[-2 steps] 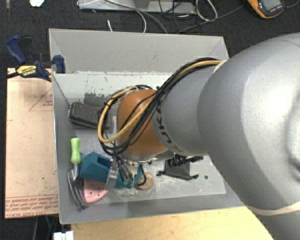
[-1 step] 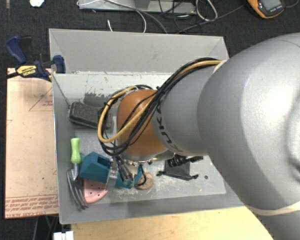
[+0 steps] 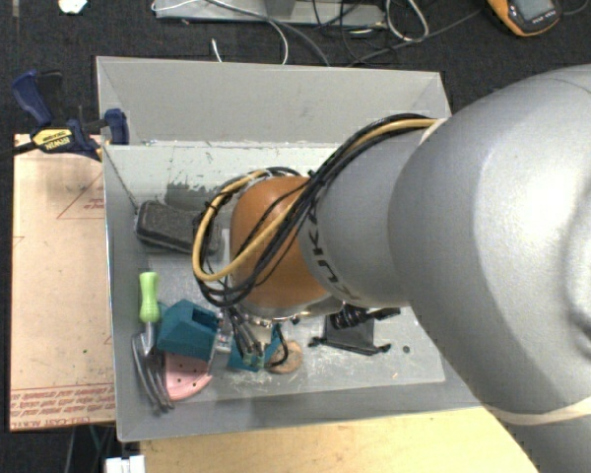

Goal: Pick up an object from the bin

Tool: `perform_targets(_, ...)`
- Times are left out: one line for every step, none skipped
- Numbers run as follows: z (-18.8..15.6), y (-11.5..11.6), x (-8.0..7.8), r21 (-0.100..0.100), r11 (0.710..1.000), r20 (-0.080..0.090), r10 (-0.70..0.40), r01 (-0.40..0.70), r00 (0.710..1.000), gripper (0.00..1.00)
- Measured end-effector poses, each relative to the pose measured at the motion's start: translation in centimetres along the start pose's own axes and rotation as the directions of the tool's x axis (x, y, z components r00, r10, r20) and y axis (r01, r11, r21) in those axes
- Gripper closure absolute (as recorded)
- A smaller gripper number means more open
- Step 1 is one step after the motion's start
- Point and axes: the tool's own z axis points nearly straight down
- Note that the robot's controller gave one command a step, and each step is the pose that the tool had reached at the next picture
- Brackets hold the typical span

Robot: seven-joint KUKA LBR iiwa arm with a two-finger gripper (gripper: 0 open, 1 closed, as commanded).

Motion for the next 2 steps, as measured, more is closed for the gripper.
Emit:
perform_targets(0.0,0.0,0.0,0.0,1.0,0.0,0.0,0.0,1.0,1.0)
perform_targets(0.0,0.0,0.0,0.0,1.0,0.0,0.0,0.0,1.0,1.0)
